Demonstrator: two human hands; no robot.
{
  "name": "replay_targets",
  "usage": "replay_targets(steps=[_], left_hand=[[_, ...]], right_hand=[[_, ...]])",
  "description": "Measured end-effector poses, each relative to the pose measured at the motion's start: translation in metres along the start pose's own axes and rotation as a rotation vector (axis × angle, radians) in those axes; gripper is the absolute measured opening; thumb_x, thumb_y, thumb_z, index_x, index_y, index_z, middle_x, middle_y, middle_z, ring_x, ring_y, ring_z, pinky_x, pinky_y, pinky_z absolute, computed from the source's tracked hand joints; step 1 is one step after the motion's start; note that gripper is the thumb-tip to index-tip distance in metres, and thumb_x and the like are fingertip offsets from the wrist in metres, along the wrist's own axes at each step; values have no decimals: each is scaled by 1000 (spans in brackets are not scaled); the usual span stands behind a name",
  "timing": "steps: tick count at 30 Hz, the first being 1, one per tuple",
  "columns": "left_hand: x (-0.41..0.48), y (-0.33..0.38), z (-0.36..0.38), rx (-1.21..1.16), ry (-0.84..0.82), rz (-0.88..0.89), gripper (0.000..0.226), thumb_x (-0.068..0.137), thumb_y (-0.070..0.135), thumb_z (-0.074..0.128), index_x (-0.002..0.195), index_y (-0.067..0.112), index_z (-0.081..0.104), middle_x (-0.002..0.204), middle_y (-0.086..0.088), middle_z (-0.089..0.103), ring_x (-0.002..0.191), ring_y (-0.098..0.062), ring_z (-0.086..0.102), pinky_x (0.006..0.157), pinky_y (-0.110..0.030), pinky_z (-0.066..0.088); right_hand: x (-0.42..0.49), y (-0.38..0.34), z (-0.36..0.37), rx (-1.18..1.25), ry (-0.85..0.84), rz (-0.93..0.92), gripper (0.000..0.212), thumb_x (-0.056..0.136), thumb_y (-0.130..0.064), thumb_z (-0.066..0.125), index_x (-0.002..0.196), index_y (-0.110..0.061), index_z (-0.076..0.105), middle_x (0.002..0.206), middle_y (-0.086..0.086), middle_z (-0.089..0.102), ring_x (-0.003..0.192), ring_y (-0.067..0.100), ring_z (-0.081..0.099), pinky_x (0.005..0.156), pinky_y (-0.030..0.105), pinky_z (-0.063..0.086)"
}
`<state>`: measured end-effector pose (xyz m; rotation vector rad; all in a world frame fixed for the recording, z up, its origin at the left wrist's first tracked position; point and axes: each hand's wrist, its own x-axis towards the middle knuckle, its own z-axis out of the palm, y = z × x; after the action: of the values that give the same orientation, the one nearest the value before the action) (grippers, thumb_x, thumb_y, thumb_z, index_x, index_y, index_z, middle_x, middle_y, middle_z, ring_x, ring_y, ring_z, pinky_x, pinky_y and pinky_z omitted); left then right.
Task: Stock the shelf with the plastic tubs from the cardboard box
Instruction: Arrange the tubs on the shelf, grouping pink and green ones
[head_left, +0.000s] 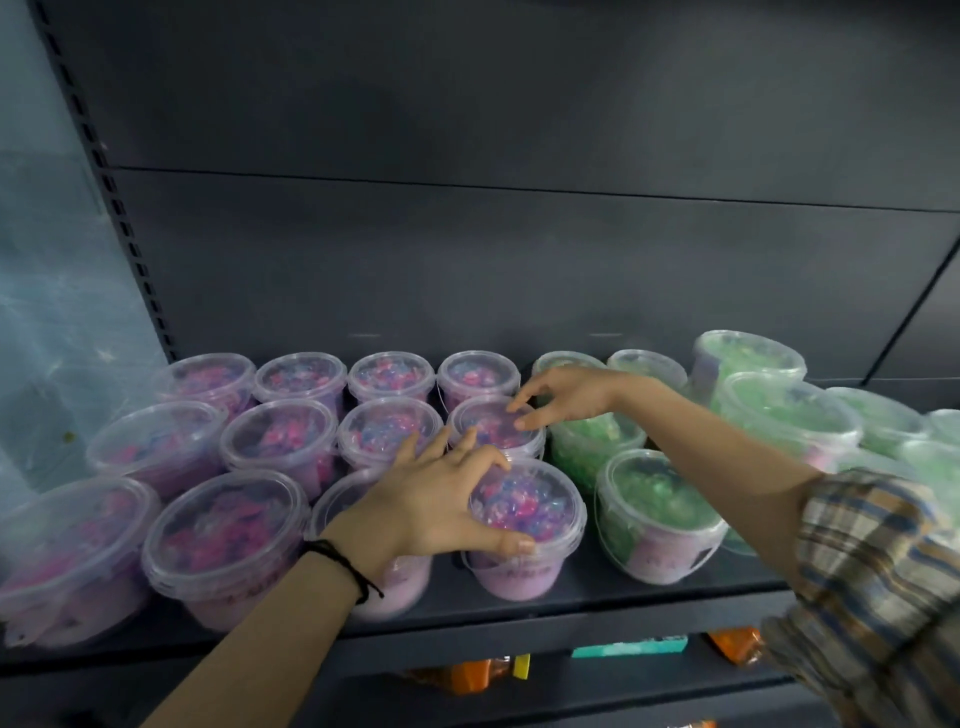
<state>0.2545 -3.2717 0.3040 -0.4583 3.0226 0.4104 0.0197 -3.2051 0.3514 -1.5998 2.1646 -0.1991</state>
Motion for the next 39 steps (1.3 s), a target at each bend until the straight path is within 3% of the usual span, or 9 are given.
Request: replay_targets(steps=[3,7,10,18,23,26,29,33,39], left_hand=[[1,-1,-3,8,4,29,93,50,99,35,127,46,30,161,-3,8,147,-18,-8,115,-46,-10],[-5,0,-7,13,-11,23,102,51,99,32,138,46,23,161,0,1,146,-16,-12,115,-46,-9],[-8,10,-7,88,-20,-15,102,59,94,33,145,40,20,161,2,-4,145,-15,-19,115,-47,-12],[3,85,19,91,178,35,85,76,79,45,148,38,25,159,13,12,146,-7,-2,116,-34,-2],[4,110,36,-53,313,-40,92,66,82,53,143,37,31,150,16,34,138,-3,23,107,-21,14],[4,115,36,-90,327,-51,92,64,87,46,143,46,25,147,20,36,136,-3,29,109,-26,21],[8,121,36,6,285,-50,87,62,94,31,138,53,33,151,20,30,141,-6,21,115,-37,16],[14,125,38,17,386,-56,84,59,97,30,120,43,51,140,22,42,133,-2,31,111,-33,19],[31,132,37,56,407,-63,62,60,88,48,91,34,41,104,20,49,102,-4,44,89,-27,28]], right_hand=[[-19,4,7,24,50,19,38,92,-41,60,125,-22,63,129,-8,57,118,8,50,99,19,35],[-65,16,15,103,194,28,32,89,-47,61,117,-32,65,121,-16,58,112,1,51,88,11,35],[-100,30,23,53,140,20,31,86,-52,62,114,-37,65,127,-16,57,120,5,50,102,21,36],[-143,50,28,-215,4,-67,68,81,-60,63,142,-42,39,153,-12,28,138,12,20,112,27,20],[-142,43,35,-172,123,-206,52,88,-60,53,129,-31,59,134,-3,53,120,5,34,108,25,21],[-148,37,17,-32,231,-262,45,89,-56,53,120,-27,66,128,-7,59,121,9,50,105,32,38],[-158,40,-13,-105,436,-303,50,80,-62,52,116,-30,66,128,-9,60,120,10,52,102,32,41],[-175,76,-41,-223,427,-13,51,79,-63,57,122,-37,60,131,-7,55,125,14,47,104,34,38],[-192,102,-15,-26,518,7,74,75,-56,69,140,-35,42,146,-11,43,135,10,36,106,27,32]])
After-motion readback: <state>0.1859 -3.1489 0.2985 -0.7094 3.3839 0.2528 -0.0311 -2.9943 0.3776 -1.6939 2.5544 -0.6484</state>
